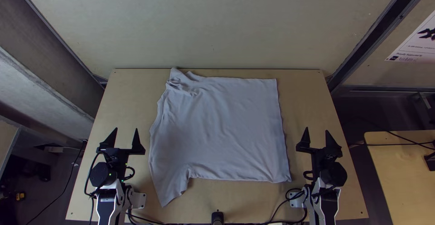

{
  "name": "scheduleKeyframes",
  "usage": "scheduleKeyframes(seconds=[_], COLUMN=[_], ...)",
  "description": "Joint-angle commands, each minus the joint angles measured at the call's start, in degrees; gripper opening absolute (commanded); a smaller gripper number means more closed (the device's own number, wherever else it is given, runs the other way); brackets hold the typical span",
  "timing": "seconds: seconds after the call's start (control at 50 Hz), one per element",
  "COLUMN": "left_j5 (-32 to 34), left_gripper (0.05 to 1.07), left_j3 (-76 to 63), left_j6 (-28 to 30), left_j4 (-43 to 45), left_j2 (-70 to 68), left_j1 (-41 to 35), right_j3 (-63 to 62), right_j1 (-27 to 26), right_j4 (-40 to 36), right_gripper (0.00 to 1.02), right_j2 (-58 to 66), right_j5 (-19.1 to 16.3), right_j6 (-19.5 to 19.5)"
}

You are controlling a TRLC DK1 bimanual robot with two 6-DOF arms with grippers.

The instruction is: Fold the t-shirt

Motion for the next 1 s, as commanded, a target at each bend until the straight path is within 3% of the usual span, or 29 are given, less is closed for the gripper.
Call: scheduleKeyframes(seconds=[0.0, 0.62, 0.84, 0.98], left_j5=[0.10, 0.72, 0.72, 1.07], left_gripper=[1.03, 1.03, 1.03, 1.03], left_j3=[-2.41, -2.24, 1.45, 4.27], left_j6=[-0.17, -5.01, -4.13, -3.86], left_j4=[-1.55, -0.75, 1.53, 1.62], left_j2=[-0.51, -0.60, -0.51, 0.45], left_j1=[-0.27, -2.47, -2.56, -3.09], right_j3=[-0.66, -0.14, 6.10, 13.13], right_j1=[-0.32, 2.93, 6.89, 8.12], right_j4=[-0.91, -0.73, -0.56, -0.21], right_gripper=[0.98, 0.98, 0.98, 0.98], right_j2=[-0.10, -0.19, 0.69, 9.04], right_j5=[0.09, -0.52, -0.52, -0.44], right_j6=[0.04, -0.04, 0.83, 0.83])
